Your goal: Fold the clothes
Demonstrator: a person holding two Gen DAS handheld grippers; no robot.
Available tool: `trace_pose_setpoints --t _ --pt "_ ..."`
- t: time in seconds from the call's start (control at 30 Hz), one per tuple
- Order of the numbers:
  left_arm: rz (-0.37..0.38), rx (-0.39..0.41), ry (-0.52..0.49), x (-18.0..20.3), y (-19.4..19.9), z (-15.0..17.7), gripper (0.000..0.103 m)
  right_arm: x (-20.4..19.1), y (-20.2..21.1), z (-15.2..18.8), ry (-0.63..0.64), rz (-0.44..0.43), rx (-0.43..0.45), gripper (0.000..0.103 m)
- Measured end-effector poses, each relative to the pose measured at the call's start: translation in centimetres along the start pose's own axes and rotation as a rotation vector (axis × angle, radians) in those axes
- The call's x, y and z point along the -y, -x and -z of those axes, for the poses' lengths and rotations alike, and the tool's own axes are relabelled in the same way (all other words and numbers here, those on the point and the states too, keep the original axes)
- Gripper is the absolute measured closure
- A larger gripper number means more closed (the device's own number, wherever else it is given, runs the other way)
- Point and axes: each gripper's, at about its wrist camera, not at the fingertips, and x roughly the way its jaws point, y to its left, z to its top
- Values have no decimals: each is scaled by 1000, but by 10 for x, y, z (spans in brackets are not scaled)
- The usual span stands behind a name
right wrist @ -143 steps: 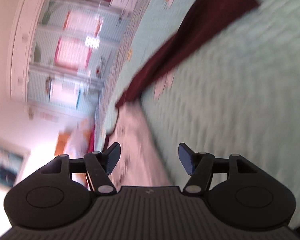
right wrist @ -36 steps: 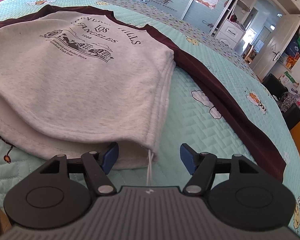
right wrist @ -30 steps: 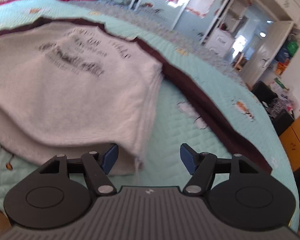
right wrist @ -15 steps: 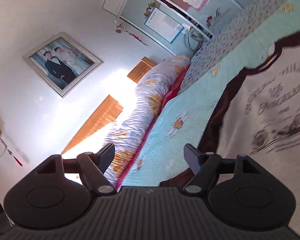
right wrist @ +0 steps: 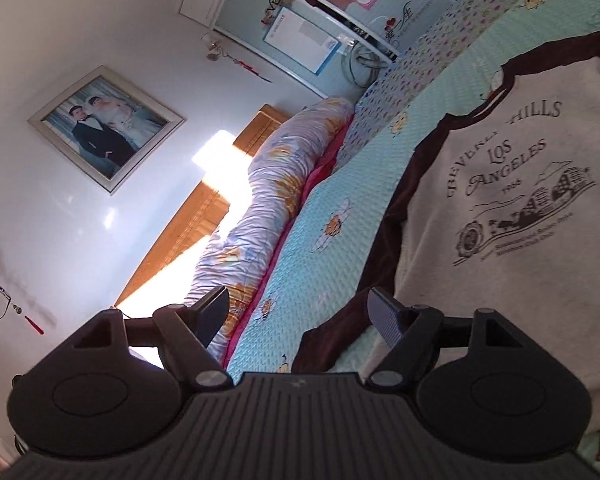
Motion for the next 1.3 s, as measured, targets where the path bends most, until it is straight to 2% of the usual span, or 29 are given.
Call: trace_pose_setpoints --t 0.17,0.33,0.43,0.47,0.57,0.77,0.9,1.0,1.17,1.23,1.3 --pt "37 -32 -111 7 -5 -1 0 13 17 2 -36 12 20 26" --pt "65 -46 -106 16 -17 2 0 -1 3 10 -125 -61 96 25" --pt "54 -90 -195 39 -34 11 0 -10 -5 16 -178 -105 141 25" --pt "61 -102 -230 47 -40 16 0 -13 -8 17 -196 -119 156 21" --pt "124 -156 -292 62 -57 35 0 -18 -13 19 -239 -149 178 20" --pt "192 -224 -243 66 -72 50 0 -15 -13 8 -287 -159 139 19" --pt "147 -192 -294 78 -69 47 0 -13 -13 1 -320 -166 112 19" --pt "137 -154 -290 79 -63 41 0 -12 -13 -4 -344 -172 90 19" --pt "127 -112 -183 63 -57 18 0 -3 -4 -6 -309 -156 38 19" --pt "82 -118 -154 51 -57 13 0 5 12 -8 -248 -108 50 19" --pt "-10 -107 -146 36 -58 13 0 17 33 -10 -196 -40 69 19"
